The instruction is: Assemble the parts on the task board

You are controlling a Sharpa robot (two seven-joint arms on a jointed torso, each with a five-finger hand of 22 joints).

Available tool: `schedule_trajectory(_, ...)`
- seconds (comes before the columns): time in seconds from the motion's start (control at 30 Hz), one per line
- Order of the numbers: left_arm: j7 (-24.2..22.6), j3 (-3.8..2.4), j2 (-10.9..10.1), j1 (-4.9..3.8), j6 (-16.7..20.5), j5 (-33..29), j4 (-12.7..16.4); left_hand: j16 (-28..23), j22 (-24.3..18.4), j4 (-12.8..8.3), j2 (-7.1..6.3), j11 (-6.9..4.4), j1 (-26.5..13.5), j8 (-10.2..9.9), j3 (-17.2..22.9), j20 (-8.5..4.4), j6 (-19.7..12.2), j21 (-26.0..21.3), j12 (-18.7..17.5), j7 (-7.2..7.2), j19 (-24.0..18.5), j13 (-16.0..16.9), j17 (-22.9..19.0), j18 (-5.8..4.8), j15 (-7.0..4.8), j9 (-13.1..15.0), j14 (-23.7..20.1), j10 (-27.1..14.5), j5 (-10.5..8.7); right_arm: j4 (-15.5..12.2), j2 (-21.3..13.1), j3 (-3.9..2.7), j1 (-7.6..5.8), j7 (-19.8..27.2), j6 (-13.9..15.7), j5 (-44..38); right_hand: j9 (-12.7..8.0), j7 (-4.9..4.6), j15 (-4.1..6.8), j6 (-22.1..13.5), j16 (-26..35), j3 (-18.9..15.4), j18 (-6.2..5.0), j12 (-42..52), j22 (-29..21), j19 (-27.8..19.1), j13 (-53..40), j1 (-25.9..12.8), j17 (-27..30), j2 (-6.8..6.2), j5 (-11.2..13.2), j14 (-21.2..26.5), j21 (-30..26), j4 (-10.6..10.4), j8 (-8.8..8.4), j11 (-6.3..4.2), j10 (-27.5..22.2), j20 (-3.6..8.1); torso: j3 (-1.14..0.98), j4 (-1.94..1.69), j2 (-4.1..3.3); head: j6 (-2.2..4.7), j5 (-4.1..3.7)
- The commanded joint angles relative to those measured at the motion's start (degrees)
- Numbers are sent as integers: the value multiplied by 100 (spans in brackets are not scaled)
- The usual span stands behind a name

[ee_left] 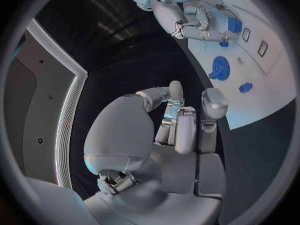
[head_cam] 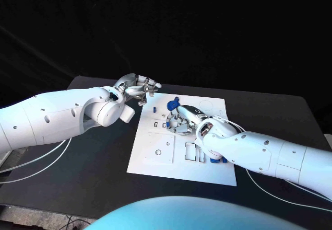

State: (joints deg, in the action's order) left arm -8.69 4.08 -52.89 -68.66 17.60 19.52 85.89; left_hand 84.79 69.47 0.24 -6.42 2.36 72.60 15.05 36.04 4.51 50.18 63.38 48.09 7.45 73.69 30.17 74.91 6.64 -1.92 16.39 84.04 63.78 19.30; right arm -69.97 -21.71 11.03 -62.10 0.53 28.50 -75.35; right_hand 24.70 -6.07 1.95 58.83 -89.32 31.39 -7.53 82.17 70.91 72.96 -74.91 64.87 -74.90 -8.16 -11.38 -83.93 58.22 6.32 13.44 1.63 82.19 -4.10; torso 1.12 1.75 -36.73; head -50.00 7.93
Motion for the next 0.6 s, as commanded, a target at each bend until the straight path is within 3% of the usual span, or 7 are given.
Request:
schedule_trajectory(0.03, -31, -6, 12, -5, -38, -35, 6, 23, 6, -25, -11, -10, -56, -24, 6, 7, 14, -4, -26, 8, -25, -9, 681, -2, 29, -7, 393, -49, -36, 7, 8, 2, 6, -45, -136, -75, 1, 19, -14, 32, -5, 14, 23, -7, 0, 11, -407, 20, -1259, 2, 37, -537, -26, -30, 1, -5, -9, 5, 0, 0, -1, 0, 1)
schedule_trajectory(0.6, -11, -6, 1, -6, -60, -34, -3, 35, 14, -29, -12, -9, -65, -32, 5, 9, 9, 2, -28, 10, -22, -11, 700, -4, 31, -11, 398, -53, -38, 13, -29, 2, 7, -168, -240, -179, -6, 16, -17, 21, 4, 24, 17, -20, -12, -8, -388, 39, -1221, -7, 61, -526, -58, -20, -14, -3, -27, 5, 2, -2, 2, 0, -17)
